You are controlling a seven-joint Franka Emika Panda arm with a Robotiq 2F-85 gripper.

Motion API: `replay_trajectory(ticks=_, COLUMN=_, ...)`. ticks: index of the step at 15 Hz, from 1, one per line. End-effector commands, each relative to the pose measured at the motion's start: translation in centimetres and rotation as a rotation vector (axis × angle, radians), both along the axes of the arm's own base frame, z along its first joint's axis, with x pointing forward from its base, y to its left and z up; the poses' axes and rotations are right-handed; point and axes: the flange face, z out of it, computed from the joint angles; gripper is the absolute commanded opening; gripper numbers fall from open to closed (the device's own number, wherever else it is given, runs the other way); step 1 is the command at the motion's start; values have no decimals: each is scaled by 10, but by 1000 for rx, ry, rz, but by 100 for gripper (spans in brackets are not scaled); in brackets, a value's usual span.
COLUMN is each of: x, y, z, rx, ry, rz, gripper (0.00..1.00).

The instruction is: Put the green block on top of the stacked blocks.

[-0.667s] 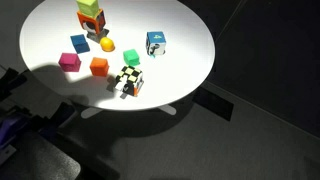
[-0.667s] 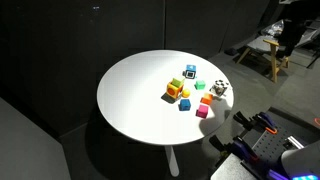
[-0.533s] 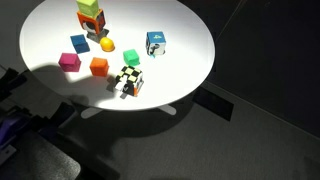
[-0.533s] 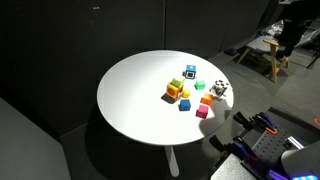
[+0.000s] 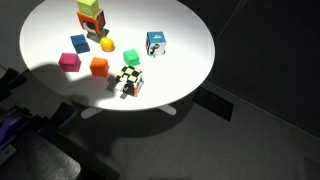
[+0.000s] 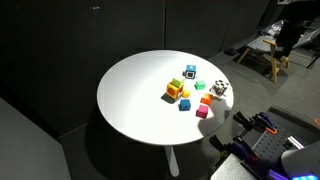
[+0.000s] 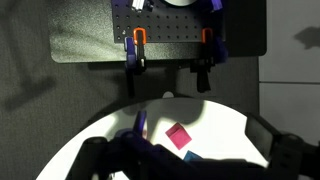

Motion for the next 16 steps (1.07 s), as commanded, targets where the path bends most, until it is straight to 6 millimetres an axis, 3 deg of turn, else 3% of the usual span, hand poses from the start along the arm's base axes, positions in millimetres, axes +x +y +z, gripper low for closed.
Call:
replay_trajectory(ticks=1, x=11, y=1, z=-7, rx=-43, ry=-29, rz=-36, gripper=100)
replay_trajectory(ticks=16, x=94, y=-11, z=-41, rx=-265, ry=-309, rz=-285, gripper=100)
